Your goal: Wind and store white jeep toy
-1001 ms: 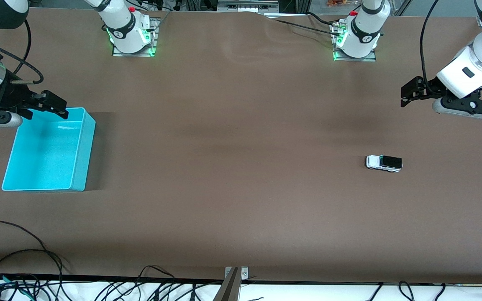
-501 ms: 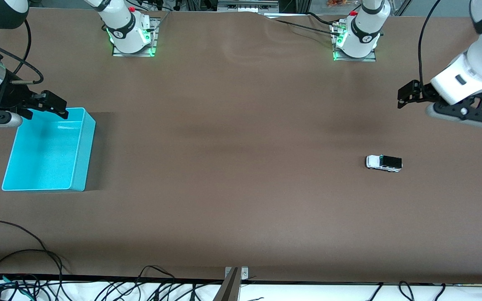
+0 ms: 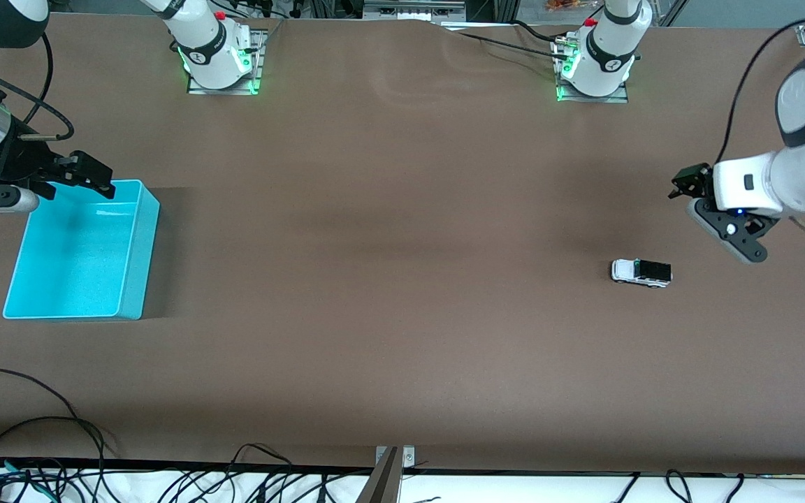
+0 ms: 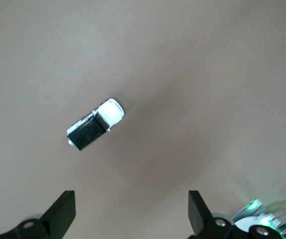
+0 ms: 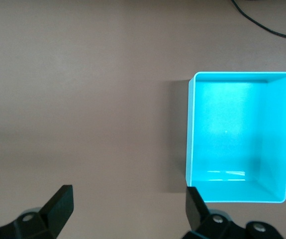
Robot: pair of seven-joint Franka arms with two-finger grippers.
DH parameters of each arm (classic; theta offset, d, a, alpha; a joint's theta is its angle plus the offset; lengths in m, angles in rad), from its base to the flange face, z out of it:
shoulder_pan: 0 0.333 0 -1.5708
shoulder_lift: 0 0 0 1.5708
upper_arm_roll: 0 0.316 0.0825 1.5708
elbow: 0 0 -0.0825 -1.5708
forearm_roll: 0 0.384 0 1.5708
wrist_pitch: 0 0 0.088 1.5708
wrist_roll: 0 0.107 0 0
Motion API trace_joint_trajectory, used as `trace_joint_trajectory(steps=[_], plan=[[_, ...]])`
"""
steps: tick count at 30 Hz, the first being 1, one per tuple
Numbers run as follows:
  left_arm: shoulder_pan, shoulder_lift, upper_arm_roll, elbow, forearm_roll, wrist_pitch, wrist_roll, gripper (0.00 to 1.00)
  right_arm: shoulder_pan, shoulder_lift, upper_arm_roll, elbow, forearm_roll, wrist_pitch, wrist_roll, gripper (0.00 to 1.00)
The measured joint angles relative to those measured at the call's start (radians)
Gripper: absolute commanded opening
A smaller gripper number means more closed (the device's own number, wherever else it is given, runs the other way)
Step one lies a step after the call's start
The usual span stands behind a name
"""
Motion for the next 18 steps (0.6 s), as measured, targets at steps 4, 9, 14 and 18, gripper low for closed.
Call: trace_joint_trajectory(steps=[4,9,14,18], plan=[[0.009,0.044,0.0,0.001,0.007,0.047,0.138,1.0,0.0,0.0,0.0,0.0,0.0,0.0,0.0,1.0],[0.013,0.104,0.0,0.0,0.012,0.109,0.33,1.0,0.0,0.0,0.0,0.0,0.0,0.0,0.0,1.0],[0.022,0.171,0.0,0.0,0.022,0.173,0.5,1.0,0.001,0.0,0.0,0.0,0.0,0.0,0.0,1.0],[0.027,0.219,0.0,-0.004,0.03,0.231,0.601,1.0,0.001,0.0,0.0,0.0,0.0,0.0,0.0,1.0]])
